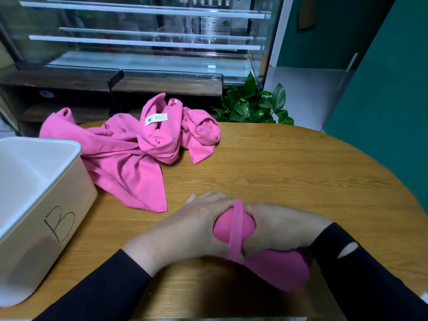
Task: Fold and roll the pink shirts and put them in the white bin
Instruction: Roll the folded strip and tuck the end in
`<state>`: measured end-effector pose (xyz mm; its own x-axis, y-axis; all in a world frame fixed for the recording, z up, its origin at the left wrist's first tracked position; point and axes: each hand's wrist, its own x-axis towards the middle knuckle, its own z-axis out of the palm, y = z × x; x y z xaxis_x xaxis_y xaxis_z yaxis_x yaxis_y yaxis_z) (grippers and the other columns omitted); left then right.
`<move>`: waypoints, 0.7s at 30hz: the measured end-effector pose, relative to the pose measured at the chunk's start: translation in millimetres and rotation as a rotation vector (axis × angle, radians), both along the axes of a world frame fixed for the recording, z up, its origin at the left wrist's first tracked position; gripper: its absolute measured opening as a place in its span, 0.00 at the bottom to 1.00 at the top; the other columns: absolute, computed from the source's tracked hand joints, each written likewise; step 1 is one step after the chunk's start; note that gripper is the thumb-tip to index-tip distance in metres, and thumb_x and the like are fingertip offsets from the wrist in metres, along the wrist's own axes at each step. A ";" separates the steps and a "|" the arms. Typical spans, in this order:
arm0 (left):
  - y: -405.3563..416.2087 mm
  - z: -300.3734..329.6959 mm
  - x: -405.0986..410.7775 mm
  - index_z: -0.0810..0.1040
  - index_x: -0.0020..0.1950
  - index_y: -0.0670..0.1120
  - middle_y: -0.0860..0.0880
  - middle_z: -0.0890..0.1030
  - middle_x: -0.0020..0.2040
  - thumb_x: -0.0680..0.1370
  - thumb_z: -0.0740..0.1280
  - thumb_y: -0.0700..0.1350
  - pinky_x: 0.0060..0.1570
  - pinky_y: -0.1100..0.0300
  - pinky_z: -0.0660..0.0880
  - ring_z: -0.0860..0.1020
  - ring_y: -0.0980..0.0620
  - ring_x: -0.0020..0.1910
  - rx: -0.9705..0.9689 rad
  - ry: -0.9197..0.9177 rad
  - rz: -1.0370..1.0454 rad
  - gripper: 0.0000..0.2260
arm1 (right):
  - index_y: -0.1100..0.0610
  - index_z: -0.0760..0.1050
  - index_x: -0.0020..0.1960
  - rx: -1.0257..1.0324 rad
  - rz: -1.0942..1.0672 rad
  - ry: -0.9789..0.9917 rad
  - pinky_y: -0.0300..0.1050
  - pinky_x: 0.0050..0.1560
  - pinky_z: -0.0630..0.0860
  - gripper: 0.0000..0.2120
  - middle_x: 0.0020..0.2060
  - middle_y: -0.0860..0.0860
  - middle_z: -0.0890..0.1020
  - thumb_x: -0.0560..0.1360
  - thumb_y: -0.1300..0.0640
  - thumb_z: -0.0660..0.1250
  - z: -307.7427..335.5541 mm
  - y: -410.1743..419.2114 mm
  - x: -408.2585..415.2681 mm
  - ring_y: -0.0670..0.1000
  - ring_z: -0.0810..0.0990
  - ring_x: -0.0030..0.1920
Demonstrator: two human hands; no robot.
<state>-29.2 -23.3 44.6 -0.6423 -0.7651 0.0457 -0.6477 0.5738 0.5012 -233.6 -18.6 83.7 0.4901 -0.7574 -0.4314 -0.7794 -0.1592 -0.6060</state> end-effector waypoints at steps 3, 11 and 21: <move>-7.2 -10.0 13.7 0.63 0.73 0.66 0.71 0.67 0.64 0.62 0.72 0.69 0.68 0.52 0.64 0.65 0.65 0.66 0.072 0.095 0.102 0.41 | 0.36 0.63 0.73 -0.114 -0.068 0.042 0.46 0.59 0.77 0.48 0.62 0.37 0.76 0.57 0.31 0.77 -11.3 -4.9 -0.7 0.42 0.77 0.57; -9.7 -28.1 48.7 0.66 0.71 0.66 0.73 0.69 0.62 0.60 0.72 0.73 0.68 0.54 0.64 0.65 0.65 0.66 0.048 0.009 0.149 0.42 | 0.32 0.65 0.63 -0.277 -0.104 0.066 0.36 0.51 0.72 0.35 0.55 0.31 0.70 0.61 0.31 0.77 -41.5 10.3 -19.5 0.36 0.72 0.55; -8.6 -16.1 29.3 0.70 0.64 0.55 0.60 0.69 0.59 0.60 0.68 0.75 0.57 0.53 0.67 0.67 0.55 0.58 -0.176 -0.343 0.080 0.39 | 0.38 0.71 0.61 -0.296 -0.089 0.033 0.43 0.52 0.75 0.33 0.52 0.36 0.72 0.61 0.31 0.76 -49.8 -0.2 8.7 0.39 0.73 0.51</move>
